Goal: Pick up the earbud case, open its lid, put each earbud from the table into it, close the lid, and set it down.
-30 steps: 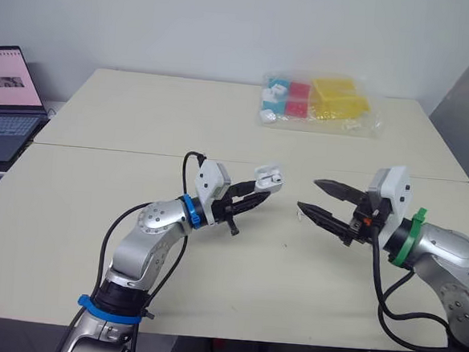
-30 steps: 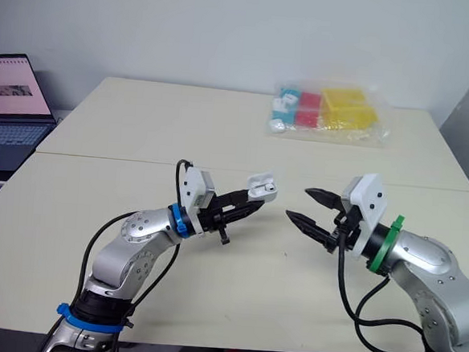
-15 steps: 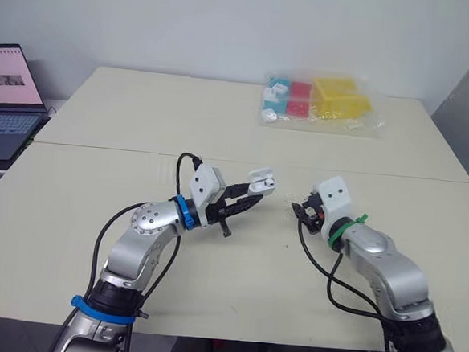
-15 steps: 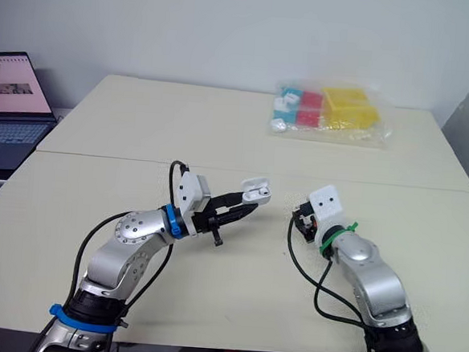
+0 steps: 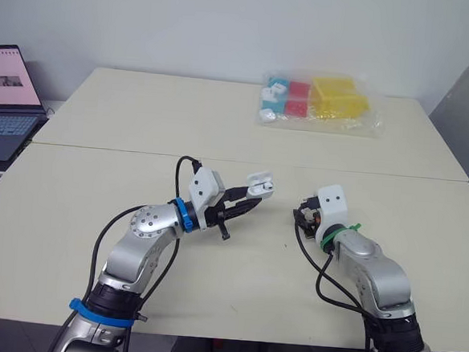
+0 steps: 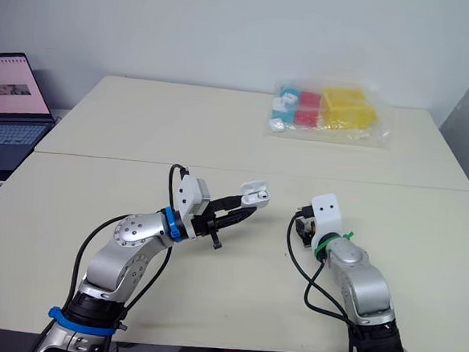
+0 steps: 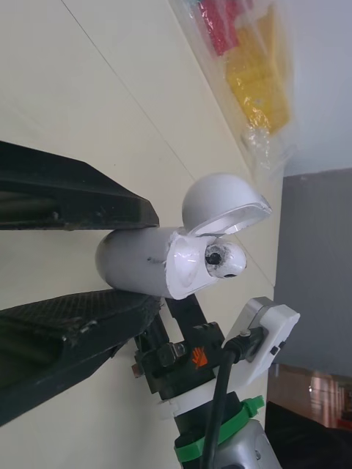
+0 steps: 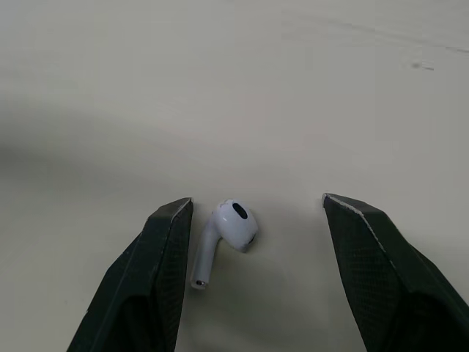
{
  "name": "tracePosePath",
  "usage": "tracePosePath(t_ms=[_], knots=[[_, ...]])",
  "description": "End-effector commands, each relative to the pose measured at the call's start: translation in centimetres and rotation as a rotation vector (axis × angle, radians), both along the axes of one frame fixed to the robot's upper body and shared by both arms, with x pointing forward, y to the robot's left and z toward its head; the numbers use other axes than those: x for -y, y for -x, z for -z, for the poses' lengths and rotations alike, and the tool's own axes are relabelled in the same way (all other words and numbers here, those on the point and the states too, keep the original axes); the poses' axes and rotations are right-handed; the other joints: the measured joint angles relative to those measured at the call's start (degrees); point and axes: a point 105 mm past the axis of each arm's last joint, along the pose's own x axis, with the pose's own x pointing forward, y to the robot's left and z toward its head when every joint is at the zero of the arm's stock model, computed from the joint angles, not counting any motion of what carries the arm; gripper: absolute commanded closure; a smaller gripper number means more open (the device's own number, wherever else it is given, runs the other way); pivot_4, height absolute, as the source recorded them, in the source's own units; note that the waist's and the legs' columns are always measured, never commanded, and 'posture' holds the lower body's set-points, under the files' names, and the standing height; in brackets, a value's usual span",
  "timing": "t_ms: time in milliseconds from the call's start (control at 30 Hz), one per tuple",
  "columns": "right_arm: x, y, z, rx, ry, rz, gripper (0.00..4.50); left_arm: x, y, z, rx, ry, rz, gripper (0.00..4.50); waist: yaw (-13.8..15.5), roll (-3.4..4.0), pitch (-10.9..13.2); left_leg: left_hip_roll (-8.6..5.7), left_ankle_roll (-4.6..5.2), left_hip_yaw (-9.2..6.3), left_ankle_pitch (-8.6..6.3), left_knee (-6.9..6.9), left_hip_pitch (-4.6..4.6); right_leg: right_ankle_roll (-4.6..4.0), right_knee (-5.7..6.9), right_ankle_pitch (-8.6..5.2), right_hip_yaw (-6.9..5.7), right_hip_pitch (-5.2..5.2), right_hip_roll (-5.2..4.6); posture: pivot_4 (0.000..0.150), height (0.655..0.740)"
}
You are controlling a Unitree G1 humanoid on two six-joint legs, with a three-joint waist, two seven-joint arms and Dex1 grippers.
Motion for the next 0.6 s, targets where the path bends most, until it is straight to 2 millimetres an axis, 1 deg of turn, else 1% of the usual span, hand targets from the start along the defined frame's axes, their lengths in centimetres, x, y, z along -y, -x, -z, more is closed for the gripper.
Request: tracePosePath(t_ms=[33,267,367,533,567,600], knots=[[-0.45,0.02,-0.54,0.025,-0.014,-0.006,1.59,0.31,0.24,-1.04,0.051,0.016,0.013,3.75,0.0,0.0,0.0,0.0,0.0,0.0,0.0,0.0,0.0,0.0,0.0,0.0,0.0,0.0,0.0,0.15,0.7354],[-0.45,0.14,-0.11,-0.004,-0.013,-0.004,1.59,0.41,0.31,-1.03,0.051,0.017,0.014,3.75,0.0,0.0,0.0,0.0,0.0,0.0,0.0,0.0,0.0,0.0,-0.01,0.0,0.0,0.01,0.0,0.15,0.7354],[-0.34,0.27,0.01,-0.017,-0.001,-0.013,2.17,0.38,0.3,-0.96,0.051,0.016,0.013,3.75,0.0,0.0,0.0,0.0,0.0,0.0,0.0,-0.01,0.01,0.0,-0.01,0.0,-0.01,0.01,0.0,0.15,0.7354],[0.02,0.47,-0.22,-0.029,0.006,-0.042,3.88,0.44,0.37,-0.89,0.053,0.017,0.012,3.75,0.1,0.0,0.0,-0.02,0.0,0.0,0.0,0.0,0.01,0.0,-0.01,0.0,-0.03,0.04,-0.03,0.15,0.7354],[0.14,0.53,-0.34,-0.032,0.01,-0.055,4.04,0.45,0.4,-0.87,0.054,0.016,0.013,3.75,0.1,0.0,0.0,-0.03,0.0,-0.01,0.0,0.0,0.01,0.0,-0.02,0.0,-0.02,0.04,-0.05,0.15,0.7354],[0.27,0.62,-0.48,-0.035,0.015,-0.072,4.04,0.44,0.42,-0.86,0.055,0.016,0.013,3.75,0.1,0.0,0.0,-0.04,0.0,-0.01,0.0,0.01,0.01,0.01,-0.03,0.0,-0.01,0.04,-0.06,0.15,0.7354]])
